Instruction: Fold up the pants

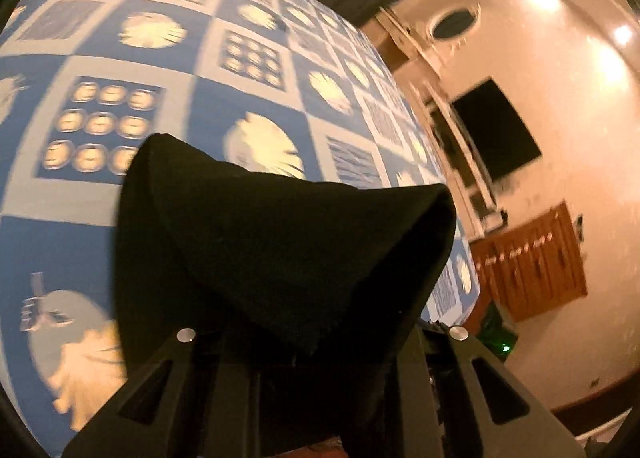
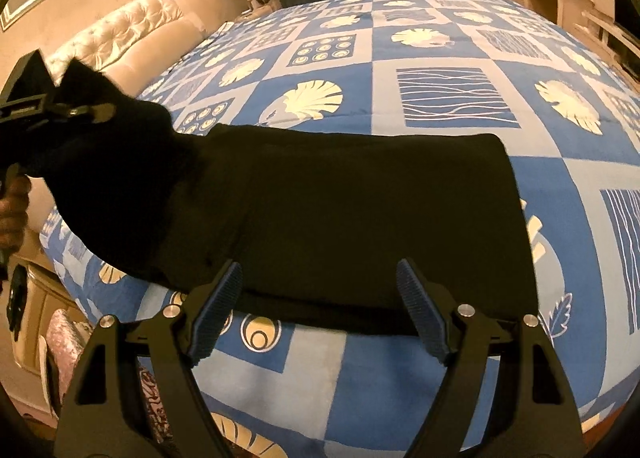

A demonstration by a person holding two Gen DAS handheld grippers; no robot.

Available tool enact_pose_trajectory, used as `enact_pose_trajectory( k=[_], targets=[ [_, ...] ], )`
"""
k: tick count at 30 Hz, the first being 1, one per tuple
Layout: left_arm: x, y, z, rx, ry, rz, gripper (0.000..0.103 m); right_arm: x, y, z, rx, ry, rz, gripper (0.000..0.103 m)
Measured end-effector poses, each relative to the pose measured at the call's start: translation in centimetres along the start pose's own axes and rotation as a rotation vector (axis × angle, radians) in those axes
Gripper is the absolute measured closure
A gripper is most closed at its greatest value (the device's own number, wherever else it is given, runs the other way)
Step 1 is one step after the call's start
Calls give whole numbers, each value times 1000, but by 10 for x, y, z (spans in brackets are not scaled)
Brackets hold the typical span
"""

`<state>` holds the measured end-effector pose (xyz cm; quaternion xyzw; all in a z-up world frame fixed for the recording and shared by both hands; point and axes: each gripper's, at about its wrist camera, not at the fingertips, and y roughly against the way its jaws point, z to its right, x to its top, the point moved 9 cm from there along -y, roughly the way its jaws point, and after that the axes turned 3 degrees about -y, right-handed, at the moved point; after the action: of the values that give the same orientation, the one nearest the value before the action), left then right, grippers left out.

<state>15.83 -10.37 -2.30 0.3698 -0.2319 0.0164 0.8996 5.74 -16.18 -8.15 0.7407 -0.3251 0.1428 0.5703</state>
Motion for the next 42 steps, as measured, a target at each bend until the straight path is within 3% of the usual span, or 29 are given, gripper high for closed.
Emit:
enact_pose_trajectory(
  k=[5, 12, 15, 16, 17, 19, 23, 30, 35, 42],
  targets=[
    [-11, -65, 29, -11, -26, -86, 86, -1, 11, 18, 12, -52, 19, 23],
    [-24, -133, 32, 116, -56, -143, 85, -2, 17, 39, 21, -115, 31, 23],
    [-35, -152, 30, 158, -54, -158, 75, -4, 16, 44, 23, -134, 30, 23],
    [-35, -156, 29, 154, -48, -155, 69, -4, 16, 46, 22, -139, 31, 23],
    [-35, -159, 31, 142, -39, -155, 57, -5, 17, 46, 22, -141, 31, 23],
    [-34, -161, 37, 96, -11, -138, 46, -5, 17, 47, 22, -143, 30, 23],
    [-35, -152, 50, 3, 55, -123, 36, -5, 19, 47, 33, -155, 25, 23],
    [-31, -91, 43, -24, 107, 25, 25, 4, 23, 41, 126, -215, 13, 23],
    [-40, -40, 0, 81, 147, 130, 24, 14, 14, 35, 207, -275, -30, 23],
    [-59, -2, -63, 225, 188, 200, 24, 19, -24, 27, 201, -302, -152, 23]
  ],
)
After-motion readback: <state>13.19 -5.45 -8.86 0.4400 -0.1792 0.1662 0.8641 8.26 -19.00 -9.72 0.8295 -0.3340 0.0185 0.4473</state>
